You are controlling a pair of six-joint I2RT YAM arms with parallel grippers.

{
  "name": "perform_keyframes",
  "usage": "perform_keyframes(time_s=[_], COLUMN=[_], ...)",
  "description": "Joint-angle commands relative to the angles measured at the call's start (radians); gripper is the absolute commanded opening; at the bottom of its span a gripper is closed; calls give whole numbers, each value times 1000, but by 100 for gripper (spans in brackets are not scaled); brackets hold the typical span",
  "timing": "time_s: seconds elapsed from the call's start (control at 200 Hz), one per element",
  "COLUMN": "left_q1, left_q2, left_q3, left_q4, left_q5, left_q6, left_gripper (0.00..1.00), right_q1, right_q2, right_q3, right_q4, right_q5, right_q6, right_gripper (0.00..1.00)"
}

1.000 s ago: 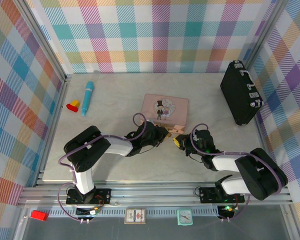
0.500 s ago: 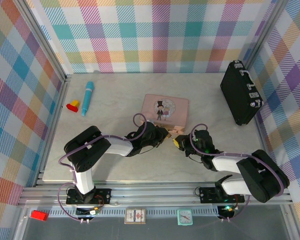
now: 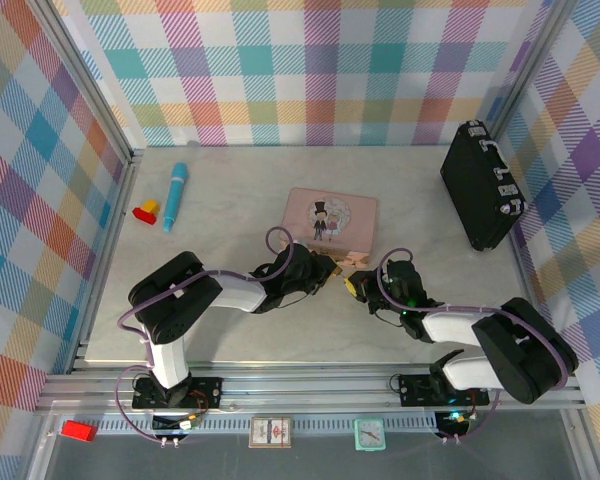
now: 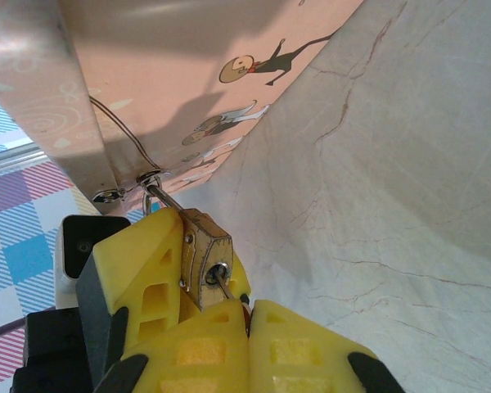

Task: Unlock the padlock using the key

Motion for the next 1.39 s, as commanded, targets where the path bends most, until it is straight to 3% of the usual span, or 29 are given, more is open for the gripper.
perform_keyframes(time_s=[0.0, 0.69, 1.15, 1.39], left_q1=[-42, -42, -49, -60], left_q2=[-2, -9, -38, -50], left_q3=[57, 50, 19, 25], left_q4=[100, 119, 138, 138], left_q5=[77, 90, 107, 115], left_q6=[11, 21, 21, 16], left_gripper=[0, 0, 0, 0], right_q1=[23, 30, -58, -127], right_q2=[5, 73, 212, 306], right_q3=[45, 64, 78, 46], right_q4=[72, 103, 283, 469], right_q5=[-38, -45, -120, -196], right_q6=[3, 19, 9, 31], right_gripper=[0, 0, 0, 0])
